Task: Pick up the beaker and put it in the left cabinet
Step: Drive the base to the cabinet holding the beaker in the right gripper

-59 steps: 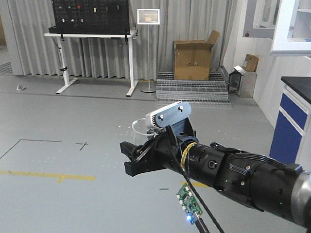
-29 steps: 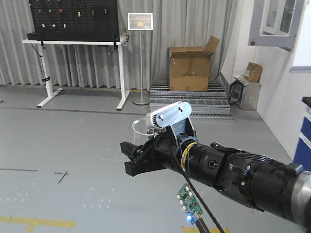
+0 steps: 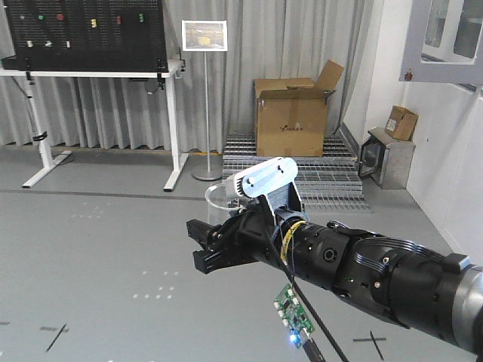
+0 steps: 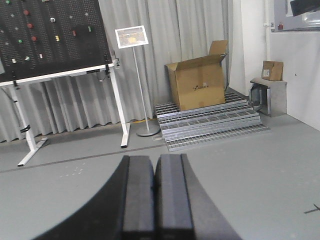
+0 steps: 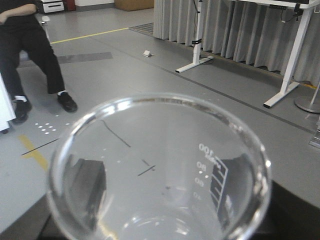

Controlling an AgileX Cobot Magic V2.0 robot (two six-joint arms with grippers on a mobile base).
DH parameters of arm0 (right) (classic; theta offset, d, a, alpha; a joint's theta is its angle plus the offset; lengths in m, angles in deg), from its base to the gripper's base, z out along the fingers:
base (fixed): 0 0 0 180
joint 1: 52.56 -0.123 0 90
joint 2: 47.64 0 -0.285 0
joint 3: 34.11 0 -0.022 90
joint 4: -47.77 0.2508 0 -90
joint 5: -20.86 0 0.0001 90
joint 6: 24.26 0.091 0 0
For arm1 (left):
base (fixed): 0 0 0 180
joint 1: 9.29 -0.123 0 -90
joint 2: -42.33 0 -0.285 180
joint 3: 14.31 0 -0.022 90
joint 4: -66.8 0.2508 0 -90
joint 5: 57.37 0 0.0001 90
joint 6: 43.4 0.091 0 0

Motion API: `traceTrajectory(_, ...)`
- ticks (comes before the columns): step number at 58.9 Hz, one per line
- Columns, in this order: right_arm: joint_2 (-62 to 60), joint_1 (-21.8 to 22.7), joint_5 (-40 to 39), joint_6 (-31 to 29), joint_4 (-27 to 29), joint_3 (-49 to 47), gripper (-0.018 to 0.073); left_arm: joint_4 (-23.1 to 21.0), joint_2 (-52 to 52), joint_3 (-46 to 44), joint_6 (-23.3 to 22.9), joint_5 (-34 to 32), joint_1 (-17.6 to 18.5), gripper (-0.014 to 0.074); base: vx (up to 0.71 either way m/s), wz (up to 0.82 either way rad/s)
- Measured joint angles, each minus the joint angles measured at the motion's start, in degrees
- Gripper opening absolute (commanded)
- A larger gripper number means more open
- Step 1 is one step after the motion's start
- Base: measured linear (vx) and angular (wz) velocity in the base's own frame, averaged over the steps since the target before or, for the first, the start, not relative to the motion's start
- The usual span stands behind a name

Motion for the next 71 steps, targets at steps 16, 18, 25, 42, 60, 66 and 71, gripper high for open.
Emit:
traceTrajectory(16, 0.0, 0.0, 0.0, 0.0, 0.0, 0.0, -0.0003, 0.0, 0.0, 0.0, 0.0, 0.0, 0.0, 0.0001, 0.72, -0.09)
traceTrajectory(18, 0.0, 0.0, 0.0, 0.0, 0.0, 0.0, -0.0003, 0.0, 0.0, 0.0, 0.0, 0.0, 0.0, 0.0001, 0.7, -0.06)
traceTrajectory(25, 0.0, 0.0, -0.1, 0.0, 0.0, 0.0, -0.0003, 0.0, 0.0, 0.0, 0.0, 0.0, 0.0, 0.0001, 0.69, -0.06)
traceTrajectory(42, 0.0, 0.0, -0.1, 0.0, 0.0, 0.0, -0.0003, 0.0, 0.0, 0.0, 0.0, 0.0, 0.0, 0.0001, 0.69, -0.06)
traceTrajectory(60, 0.1, 0.0, -0.1, 0.0, 0.0, 0.0, -0.0003, 0.0, 0.0, 0.0, 0.0, 0.0, 0.0, 0.0001, 0.66, -0.01)
traceTrajectory(66, 0.1, 0.0, -0.1, 0.0, 0.0, 0.0, -0.0003, 0.0, 0.0, 0.0, 0.0, 0.0, 0.0, 0.0001, 0.64, -0.03)
traceTrajectory(71, 0.1, 0.0, -0.1, 0.0, 0.0, 0.0, -0.0003, 0.0, 0.0, 0.0, 0.0, 0.0, 0.0, 0.0001, 0.62, -0.05)
